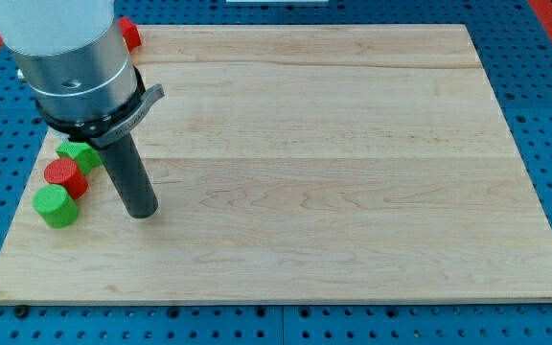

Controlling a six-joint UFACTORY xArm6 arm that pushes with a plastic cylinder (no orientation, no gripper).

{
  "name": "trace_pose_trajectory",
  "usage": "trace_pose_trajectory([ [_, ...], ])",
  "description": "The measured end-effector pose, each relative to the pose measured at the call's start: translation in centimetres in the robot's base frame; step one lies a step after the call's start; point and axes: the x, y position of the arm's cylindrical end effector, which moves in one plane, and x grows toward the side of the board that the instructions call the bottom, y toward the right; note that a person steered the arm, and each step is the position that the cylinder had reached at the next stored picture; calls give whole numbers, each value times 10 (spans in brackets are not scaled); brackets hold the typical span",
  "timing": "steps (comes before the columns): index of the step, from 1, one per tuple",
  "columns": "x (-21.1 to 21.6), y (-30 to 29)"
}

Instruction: Place the green circle towards the bottom right side of the red circle

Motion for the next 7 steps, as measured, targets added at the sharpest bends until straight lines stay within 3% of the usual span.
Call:
trace_pose_trajectory([
  [2,100,-26],
  [3,90,-136],
  [7,58,-153],
])
